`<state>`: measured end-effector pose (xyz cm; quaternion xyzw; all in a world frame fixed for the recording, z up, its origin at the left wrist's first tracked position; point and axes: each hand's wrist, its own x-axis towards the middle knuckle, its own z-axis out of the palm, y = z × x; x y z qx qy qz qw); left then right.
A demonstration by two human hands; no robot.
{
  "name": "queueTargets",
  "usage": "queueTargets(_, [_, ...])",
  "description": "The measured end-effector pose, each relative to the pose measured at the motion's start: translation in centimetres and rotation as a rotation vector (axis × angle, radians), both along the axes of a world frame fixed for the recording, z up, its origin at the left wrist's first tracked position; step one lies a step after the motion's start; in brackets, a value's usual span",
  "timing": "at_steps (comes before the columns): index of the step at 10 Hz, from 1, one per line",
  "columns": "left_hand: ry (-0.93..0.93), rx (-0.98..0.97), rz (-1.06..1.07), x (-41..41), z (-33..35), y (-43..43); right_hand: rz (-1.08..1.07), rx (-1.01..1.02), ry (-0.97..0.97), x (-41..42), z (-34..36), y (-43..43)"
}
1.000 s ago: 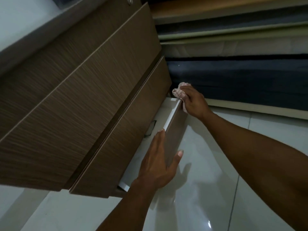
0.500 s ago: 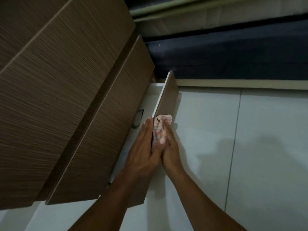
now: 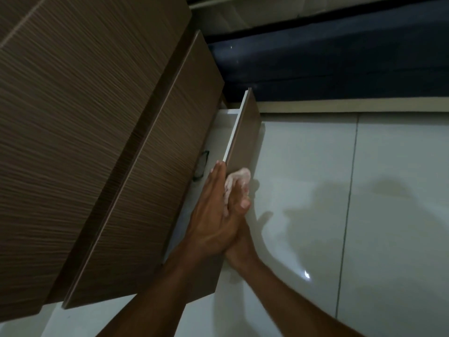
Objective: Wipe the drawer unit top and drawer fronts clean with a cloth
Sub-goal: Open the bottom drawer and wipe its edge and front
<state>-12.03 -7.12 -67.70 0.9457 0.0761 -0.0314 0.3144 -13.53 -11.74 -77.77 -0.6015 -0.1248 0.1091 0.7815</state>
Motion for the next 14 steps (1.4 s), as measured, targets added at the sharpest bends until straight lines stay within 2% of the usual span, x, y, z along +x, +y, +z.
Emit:
queueTargets(1, [0.037, 0.02, -0.029, 0.2, -0.2, 0.2, -0.08, -0.083, -0.206, 7.2, -0.2, -1.1])
queueTargets(2, [0.063, 0.028, -0.041, 0.4, -0.4, 0.6, -0.085, -0.188, 0.055, 13.5, 0.4, -1.6])
queueTargets(3, [0.037, 0.043, -0.052, 0.6, -0.9, 0.8, -0.06, -0.112, 0.089, 11.4, -1.3, -0.8])
queueTargets(4, [0.048, 0.001, -0.02, 0.8, -1.3, 0.8, -0.055, -0.016, -0.046, 8.5, -1.4, -0.4])
queueTargets(5, [0.029, 0.03, -0.044, 0.5, -1.3, 1.1, -0.095, -0.139, -0.146, 13.3, 0.1, -0.5])
queueTargets(6, [0.045, 0.042, -0.019, 0.4, -1.0, 1.0, -0.162, -0.157, -0.045, 20.0, 2.5, -0.7])
queueTargets(7, [0.055, 0.035, -0.026, 0.5, -0.6, 0.6, -0.219, 0.047, 0.154, 21.4, 2.8, -1.1])
queueTargets(8, [0.043, 0.039, -0.036, 0.6, -0.4, 0.8, -0.107, -0.02, 0.238, 16.6, 0.4, -1.0])
queueTargets(9, [0.017, 0.01, -0.042, 0.6, -0.4, 0.7, -0.086, -0.024, 0.149, 10.3, -1.4, -0.2])
queueTargets(11, [0.072, -0.009, 0.055, -0.9, 0.2, 0.4, -0.095, -0.036, 0.196, 10.0, 0.2, -0.8])
queueTargets(12, [0.137, -0.073, 0.103, -5.3, 0.2, 1.0, -0.131, 0.003, 0.247, 4.9, 0.4, 0.0])
queueTargets(13, [0.166, -0.108, 0.065, -9.8, 0.2, 1.8, -0.103, 0.196, 0.362, -5.4, 0.8, 1.3])
queueTargets(14, [0.172, -0.106, 0.122, -10.8, 0.7, 2.1, -0.035, 0.24, 0.368, -13.8, 1.6, 2.0])
